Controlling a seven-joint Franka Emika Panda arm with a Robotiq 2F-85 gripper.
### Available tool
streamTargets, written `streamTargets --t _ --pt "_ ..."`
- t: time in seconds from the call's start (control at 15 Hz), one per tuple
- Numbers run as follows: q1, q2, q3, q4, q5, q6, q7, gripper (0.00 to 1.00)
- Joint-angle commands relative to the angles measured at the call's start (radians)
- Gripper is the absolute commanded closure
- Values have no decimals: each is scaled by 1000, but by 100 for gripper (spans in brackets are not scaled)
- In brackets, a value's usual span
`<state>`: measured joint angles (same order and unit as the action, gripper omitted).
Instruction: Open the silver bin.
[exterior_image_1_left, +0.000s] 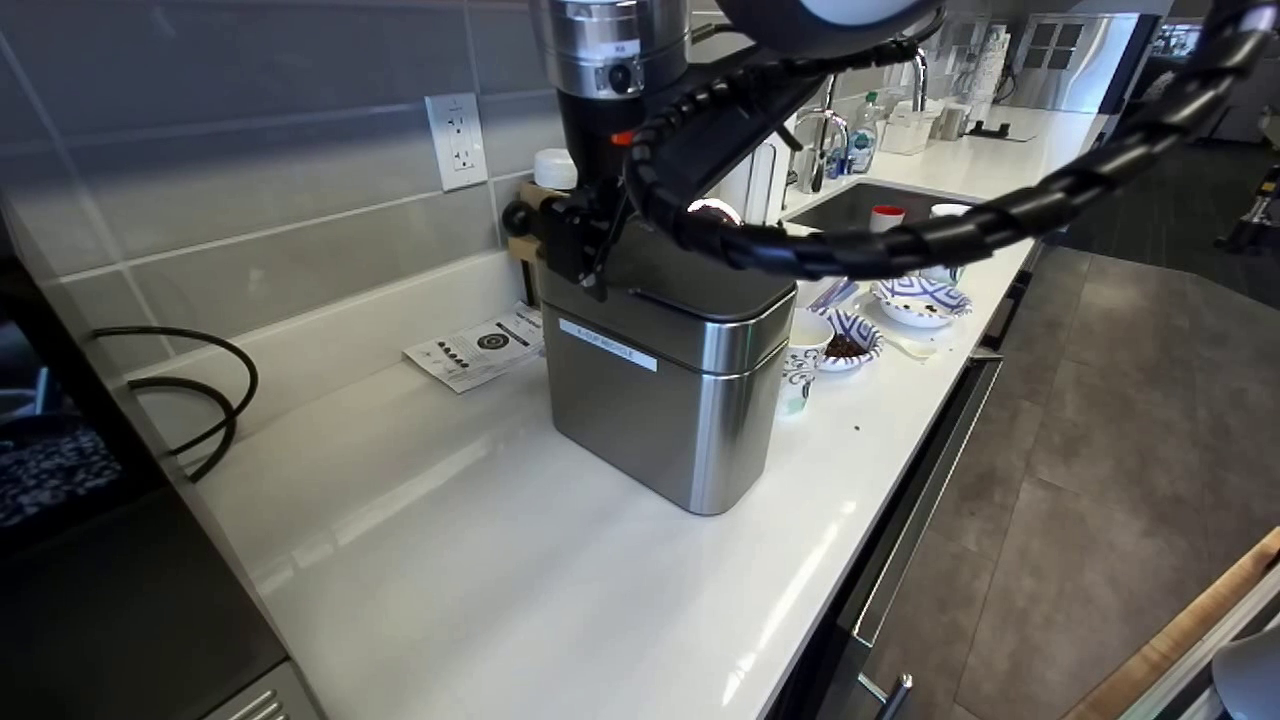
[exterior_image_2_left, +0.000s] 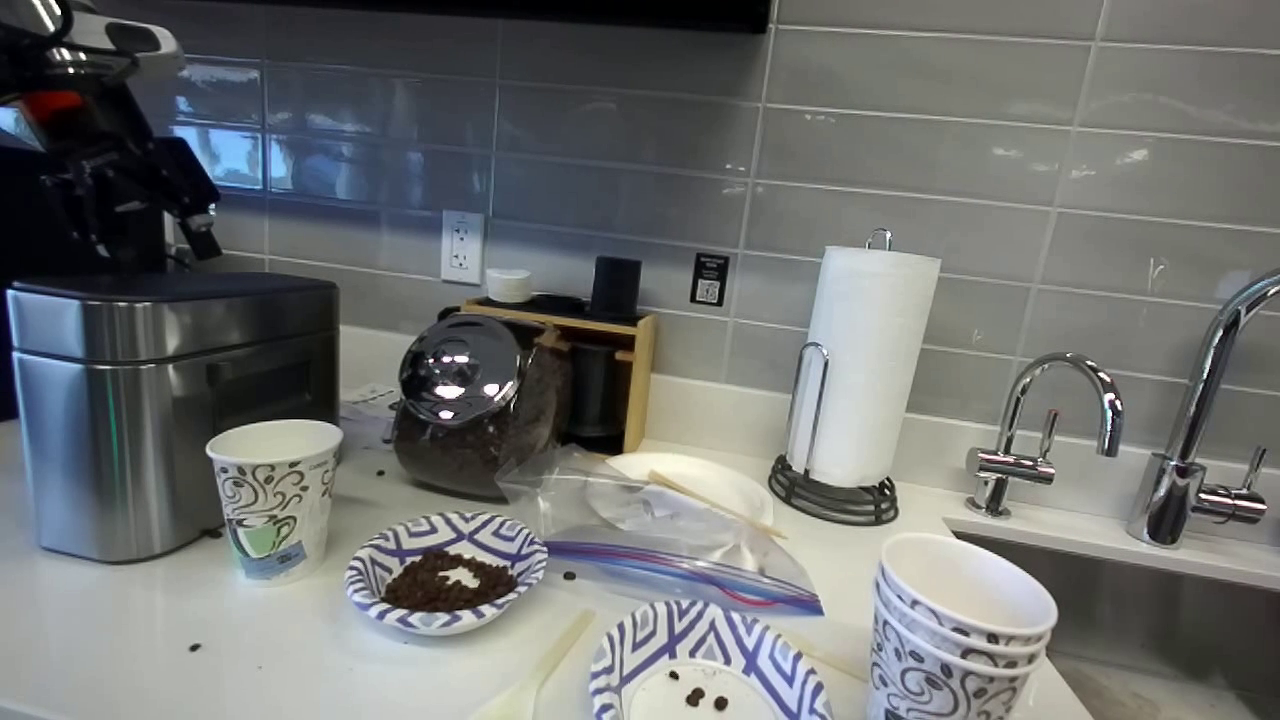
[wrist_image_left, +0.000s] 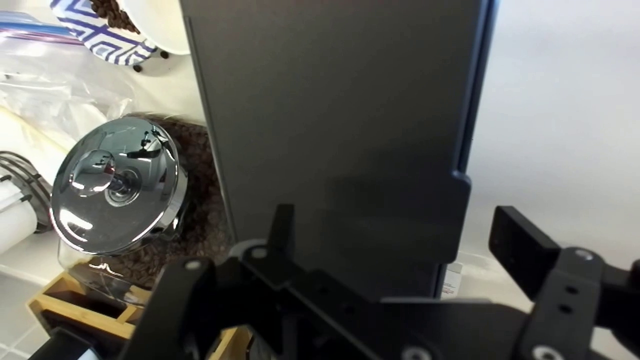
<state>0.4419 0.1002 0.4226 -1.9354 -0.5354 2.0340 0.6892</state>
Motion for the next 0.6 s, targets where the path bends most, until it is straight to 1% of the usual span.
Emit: streamTargets --t 0.0,0.53 --pt "21 5 -13 13 -22 -42 2 0" --pt "19 -1 -15 13 -17 -83 -17 0"
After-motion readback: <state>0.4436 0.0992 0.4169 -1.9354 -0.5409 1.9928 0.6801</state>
